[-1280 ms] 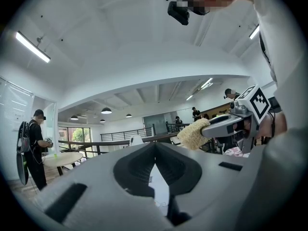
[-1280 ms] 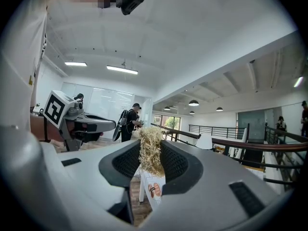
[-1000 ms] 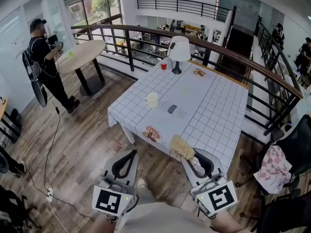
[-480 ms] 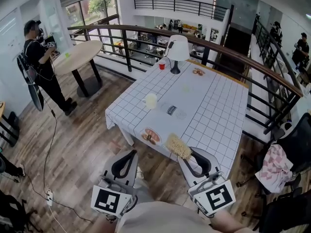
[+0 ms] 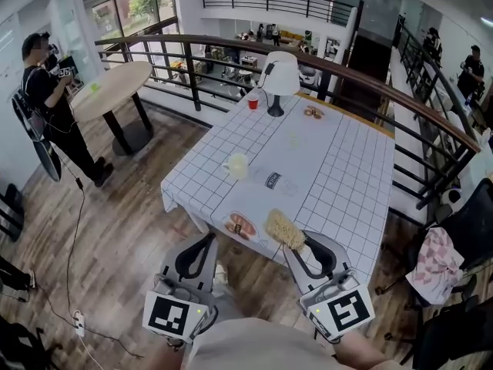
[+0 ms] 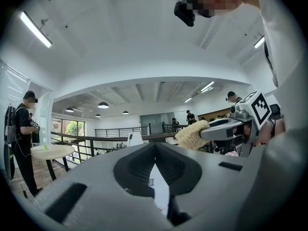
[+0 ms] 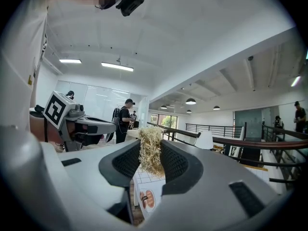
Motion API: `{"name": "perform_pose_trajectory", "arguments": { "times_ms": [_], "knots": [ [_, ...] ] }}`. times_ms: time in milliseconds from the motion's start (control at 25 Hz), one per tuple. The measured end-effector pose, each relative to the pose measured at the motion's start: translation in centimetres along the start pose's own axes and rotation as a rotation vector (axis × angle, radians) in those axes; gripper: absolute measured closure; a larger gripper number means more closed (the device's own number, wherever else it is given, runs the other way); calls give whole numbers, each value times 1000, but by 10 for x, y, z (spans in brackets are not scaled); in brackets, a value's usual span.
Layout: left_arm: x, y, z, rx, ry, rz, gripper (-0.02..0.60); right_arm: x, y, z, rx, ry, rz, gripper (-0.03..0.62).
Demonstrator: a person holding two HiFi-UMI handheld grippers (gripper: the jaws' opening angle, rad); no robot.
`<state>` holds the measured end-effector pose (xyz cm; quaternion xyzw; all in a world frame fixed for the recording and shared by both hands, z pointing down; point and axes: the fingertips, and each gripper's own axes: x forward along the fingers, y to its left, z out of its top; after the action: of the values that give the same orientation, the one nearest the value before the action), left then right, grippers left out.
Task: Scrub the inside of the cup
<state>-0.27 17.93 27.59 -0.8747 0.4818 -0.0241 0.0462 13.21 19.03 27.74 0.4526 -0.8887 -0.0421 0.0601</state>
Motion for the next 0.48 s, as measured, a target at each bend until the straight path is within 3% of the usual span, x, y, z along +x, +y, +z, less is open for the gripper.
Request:
{"name": "perform_pose_trajectory", "arguments": {
  "times_ms": [480],
  "knots": [
    [84, 109, -25, -27, 27, -57, 568, 129, -32, -5, 15, 62, -46, 480]
  ]
}}
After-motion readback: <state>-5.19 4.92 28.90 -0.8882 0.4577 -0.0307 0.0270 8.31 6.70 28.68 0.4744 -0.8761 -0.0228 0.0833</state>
